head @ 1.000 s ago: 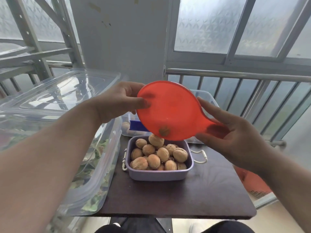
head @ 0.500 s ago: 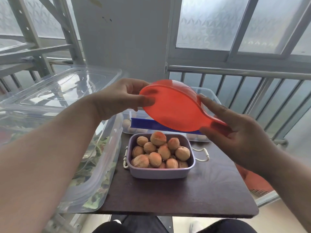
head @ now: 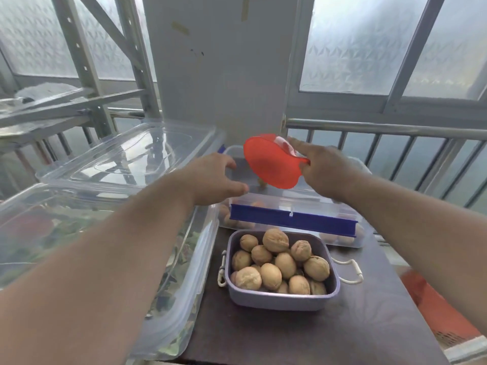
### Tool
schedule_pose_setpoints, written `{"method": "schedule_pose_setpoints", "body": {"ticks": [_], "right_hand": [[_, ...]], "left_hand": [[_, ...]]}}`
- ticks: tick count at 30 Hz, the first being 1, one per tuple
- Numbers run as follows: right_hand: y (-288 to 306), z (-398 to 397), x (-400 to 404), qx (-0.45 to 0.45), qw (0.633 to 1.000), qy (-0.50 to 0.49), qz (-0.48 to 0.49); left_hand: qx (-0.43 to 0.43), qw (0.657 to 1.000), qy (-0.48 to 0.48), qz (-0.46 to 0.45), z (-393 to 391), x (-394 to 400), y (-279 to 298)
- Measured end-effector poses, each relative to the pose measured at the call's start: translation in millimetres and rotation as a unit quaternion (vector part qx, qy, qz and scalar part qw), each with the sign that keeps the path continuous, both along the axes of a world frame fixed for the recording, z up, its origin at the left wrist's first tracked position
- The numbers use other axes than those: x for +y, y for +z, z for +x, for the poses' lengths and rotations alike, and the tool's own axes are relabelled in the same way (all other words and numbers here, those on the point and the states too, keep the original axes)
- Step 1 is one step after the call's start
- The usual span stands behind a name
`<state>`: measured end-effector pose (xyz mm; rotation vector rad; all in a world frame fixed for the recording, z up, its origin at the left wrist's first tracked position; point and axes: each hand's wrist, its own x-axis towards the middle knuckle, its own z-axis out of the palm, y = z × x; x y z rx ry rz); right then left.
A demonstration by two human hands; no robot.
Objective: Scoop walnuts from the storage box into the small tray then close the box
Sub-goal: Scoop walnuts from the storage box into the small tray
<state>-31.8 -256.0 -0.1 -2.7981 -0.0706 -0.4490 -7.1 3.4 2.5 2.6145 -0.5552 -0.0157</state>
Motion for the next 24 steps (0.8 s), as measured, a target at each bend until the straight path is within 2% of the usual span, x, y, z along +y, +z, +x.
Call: {"method": "schedule_pose_setpoints", "body": {"ticks": [5,14,17,24], "right_hand": [[-12.4,47.7,26.8,0.060,0.997,0.036,0.015],[-12.2,54.6,2.4,0.182,0.968,0.017,0.169],[-4.9,48.5,-5.2,0.253,0.945,0.042,0.201],[-1.9,49.5,-18.2,0.354,0.888,0.056,0.288]], "left_hand": [[0.014,1.000,0.018,-0.017,2.1,1.9,-0.9],[0.012,1.000,0.014,-0.002,12.1,4.0,-2.2],[0.010,1.000,0.011,0.006,10.4,2.6,-0.6],[0.006,1.000,0.016,0.021,9.4,1.0,-0.4]]}}
